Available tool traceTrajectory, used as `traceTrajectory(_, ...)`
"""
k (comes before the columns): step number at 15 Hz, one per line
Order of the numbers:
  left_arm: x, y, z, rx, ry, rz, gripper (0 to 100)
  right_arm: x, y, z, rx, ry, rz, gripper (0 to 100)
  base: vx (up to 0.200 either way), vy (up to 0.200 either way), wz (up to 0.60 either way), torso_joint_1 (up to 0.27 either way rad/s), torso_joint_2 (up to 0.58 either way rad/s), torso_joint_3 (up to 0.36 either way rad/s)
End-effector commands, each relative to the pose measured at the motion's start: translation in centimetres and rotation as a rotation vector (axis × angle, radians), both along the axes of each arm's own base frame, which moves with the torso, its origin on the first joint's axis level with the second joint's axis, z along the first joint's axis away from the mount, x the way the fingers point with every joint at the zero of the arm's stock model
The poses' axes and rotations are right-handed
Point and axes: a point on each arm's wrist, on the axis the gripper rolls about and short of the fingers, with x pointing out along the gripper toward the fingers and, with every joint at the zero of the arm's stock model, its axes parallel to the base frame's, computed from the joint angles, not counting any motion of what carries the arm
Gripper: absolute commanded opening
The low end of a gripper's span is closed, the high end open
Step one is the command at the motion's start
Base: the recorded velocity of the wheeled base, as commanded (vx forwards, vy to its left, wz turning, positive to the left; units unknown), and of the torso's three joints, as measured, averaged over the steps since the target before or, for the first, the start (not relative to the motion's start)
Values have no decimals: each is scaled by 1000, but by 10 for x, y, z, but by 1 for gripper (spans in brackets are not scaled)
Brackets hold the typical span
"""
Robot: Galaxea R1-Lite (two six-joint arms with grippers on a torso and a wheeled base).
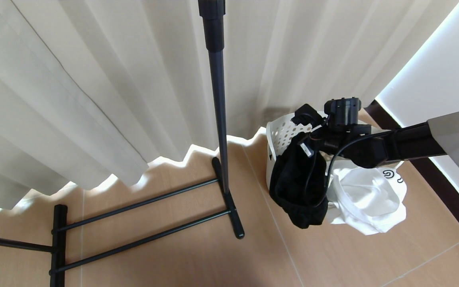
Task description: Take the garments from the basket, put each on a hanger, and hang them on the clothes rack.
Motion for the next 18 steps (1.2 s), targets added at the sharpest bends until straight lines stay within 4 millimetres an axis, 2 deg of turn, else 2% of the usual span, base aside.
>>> traceTrajectory(1,0,0,0,0,2,1,100,-50,9,46,152,-40,7,0,0,0,0,0,0,0)
traceTrajectory(2,0,0,0,0,1,1,100,-90,7,69,254,-49,7,0,0,0,0,0,0,0)
traceTrajectory(3,0,0,0,0,1,1,100,-106,6,76,283,-57,14,0,0,0,0,0,0,0)
traceTrajectory(4,0,0,0,0,1,1,100,-139,5,88,326,-70,41,0,0,0,0,0,0,0)
traceTrajectory(5,0,0,0,0,1,1,100,-181,4,103,413,-90,83,0,0,0,0,0,0,0)
traceTrajectory(7,0,0,0,0,1,1,100,-235,-2,117,559,-105,143,0,0,0,0,0,0,0)
traceTrajectory(9,0,0,0,1,1,1,100,-273,-6,124,647,-105,245,0,0,0,0,0,0,0)
traceTrajectory(11,0,0,0,3,2,1,100,-282,-9,114,679,-55,273,0,0,0,0,0,0,0)
traceTrajectory(18,0,0,0,0,1,-2,100,-263,5,104,685,-44,288,0,0,0,0,1,0,14)
